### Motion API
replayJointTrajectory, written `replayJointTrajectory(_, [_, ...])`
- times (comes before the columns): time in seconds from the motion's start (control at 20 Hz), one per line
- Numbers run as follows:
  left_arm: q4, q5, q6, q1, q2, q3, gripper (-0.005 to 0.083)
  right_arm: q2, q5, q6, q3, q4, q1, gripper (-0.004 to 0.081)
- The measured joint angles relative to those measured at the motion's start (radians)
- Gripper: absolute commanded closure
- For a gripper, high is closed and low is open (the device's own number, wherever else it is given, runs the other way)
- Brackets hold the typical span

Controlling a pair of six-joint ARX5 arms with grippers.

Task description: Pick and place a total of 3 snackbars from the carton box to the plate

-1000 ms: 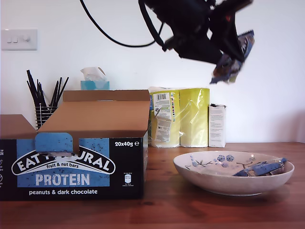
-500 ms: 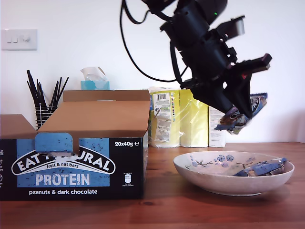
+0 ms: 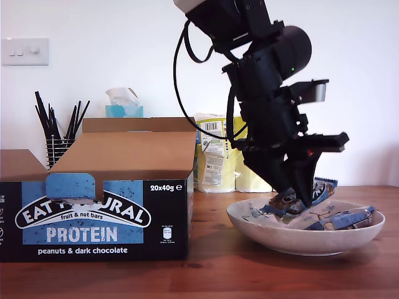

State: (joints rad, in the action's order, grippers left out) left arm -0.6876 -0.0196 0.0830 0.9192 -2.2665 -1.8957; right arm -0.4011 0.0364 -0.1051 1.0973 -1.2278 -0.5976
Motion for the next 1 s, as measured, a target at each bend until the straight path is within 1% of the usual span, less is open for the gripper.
replayJointTrajectory(0.1, [0.003, 0.002, 0.0, -0.001, 0.0, 0.0, 0.0637, 0.0, 0.0, 0.0, 0.0, 0.0, 0.0, 0.0783])
replayJointTrajectory(0.15, [0.002, 0.002, 0.0, -0.001, 0.0, 0.0, 0.0606, 0.0, 0.0, 0.0, 0.0, 0.0, 0.0, 0.0783])
replayJointTrajectory(0.3, [-0.01, 0.004, 0.0, -0.003, 0.0, 0.0, 0.0429, 0.0, 0.0, 0.0, 0.0, 0.0, 0.0, 0.0783])
replayJointTrajectory(0.35, [-0.016, 0.014, 0.0, -0.003, 0.0, 0.0, 0.0384, 0.0, 0.0, 0.0, 0.0, 0.0, 0.0, 0.0783])
replayJointTrajectory(0.4, [-0.017, 0.028, 0.0, -0.003, 0.0, 0.0, 0.0357, 0.0, 0.0, 0.0, 0.0, 0.0, 0.0, 0.0783])
replayJointTrajectory(0.45, [-0.017, 0.038, 0.0, -0.003, 0.0, 0.0, 0.0358, 0.0, 0.0, 0.0, 0.0, 0.0, 0.0, 0.0783])
replayJointTrajectory(0.55, [-0.017, 0.042, 0.0, -0.003, 0.0, 0.0, 0.0397, 0.0, 0.0, 0.0, 0.0, 0.0, 0.0, 0.0783])
replayJointTrajectory(0.6, [-0.019, 0.042, 0.0, -0.003, 0.0, 0.0, 0.0479, 0.0, 0.0, 0.0, 0.0, 0.0, 0.0, 0.0783])
replayJointTrajectory(0.7, [-0.063, 0.04, 0.0, -0.003, 0.0, -0.014, 0.0729, 0.0, 0.0, 0.0, 0.0, 0.0, 0.0, 0.0783])
replayJointTrajectory(0.75, [-0.092, 0.029, 0.0, -0.003, 0.0, -0.031, 0.0802, 0.0, 0.0, 0.0, 0.0, 0.0, 0.0, 0.0783])
replayJointTrajectory(0.85, [-0.129, -0.007, 0.0, -0.004, 0.007, -0.081, 0.0788, 0.0, 0.0, 0.001, 0.0, 0.0, 0.0, 0.0783])
replayJointTrajectory(0.95, [-0.131, -0.035, 0.0, -0.004, 0.055, -0.088, 0.0788, -0.007, 0.0, 0.002, 0.0, 0.0, 0.0, 0.0783])
replayJointTrajectory(1.0, [-0.136, -0.042, 0.0, -0.003, 0.094, -0.088, 0.0788, -0.019, 0.0, 0.019, 0.0, 0.006, 0.0, 0.0783])
